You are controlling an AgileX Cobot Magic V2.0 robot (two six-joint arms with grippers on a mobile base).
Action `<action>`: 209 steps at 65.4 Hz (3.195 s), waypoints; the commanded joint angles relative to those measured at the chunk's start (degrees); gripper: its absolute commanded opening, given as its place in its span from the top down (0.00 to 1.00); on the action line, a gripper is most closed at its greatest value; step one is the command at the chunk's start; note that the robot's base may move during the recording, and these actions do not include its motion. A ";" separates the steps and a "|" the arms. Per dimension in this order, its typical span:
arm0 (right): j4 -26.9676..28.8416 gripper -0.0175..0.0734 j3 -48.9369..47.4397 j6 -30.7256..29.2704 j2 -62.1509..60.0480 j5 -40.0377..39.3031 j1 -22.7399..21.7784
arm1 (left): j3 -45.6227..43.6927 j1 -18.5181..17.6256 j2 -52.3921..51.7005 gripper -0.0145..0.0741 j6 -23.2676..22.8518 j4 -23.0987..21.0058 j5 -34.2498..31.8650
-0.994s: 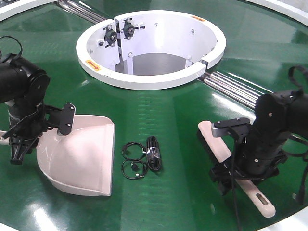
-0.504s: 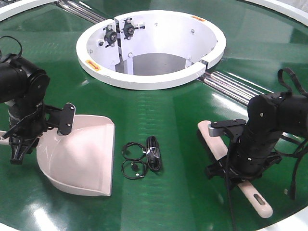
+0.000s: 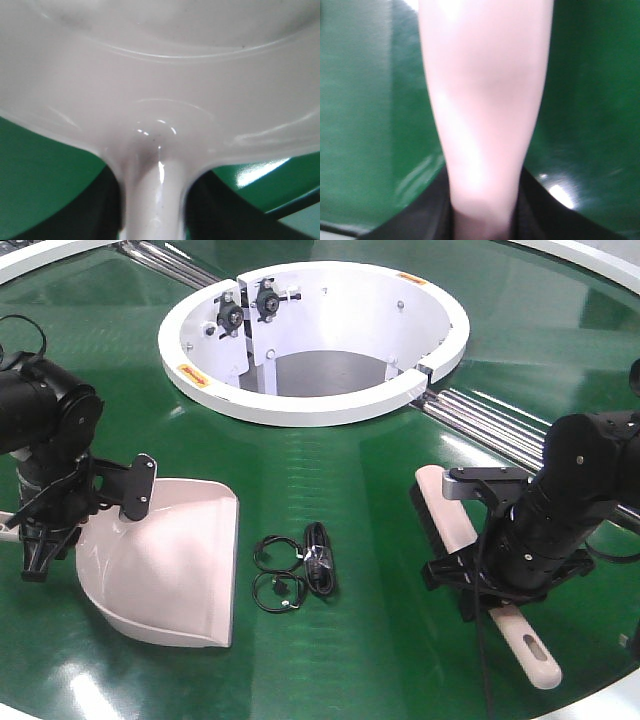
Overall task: Clean and inspect green conveyor with broom and dustpan
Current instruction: 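Sweep the black cables with the brush into the held dustpan, then move the brush back and lower it onto the belt with the right gripper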
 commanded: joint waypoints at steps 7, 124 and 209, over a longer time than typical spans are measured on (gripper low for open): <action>-2.12 0.81 -5.10 6.27 -0.37 0.72 7.14 | -1.40 -0.30 -2.57 0.84 -0.30 0.66 0.22; 10.87 0.81 -56.28 14.40 33.47 16.30 29.38 | -1.40 -0.30 -2.57 0.84 -0.30 0.72 0.22; -2.30 0.81 -2.18 -5.93 -1.59 2.06 -1.37 | -1.40 -0.30 -2.57 0.84 -0.30 0.72 0.22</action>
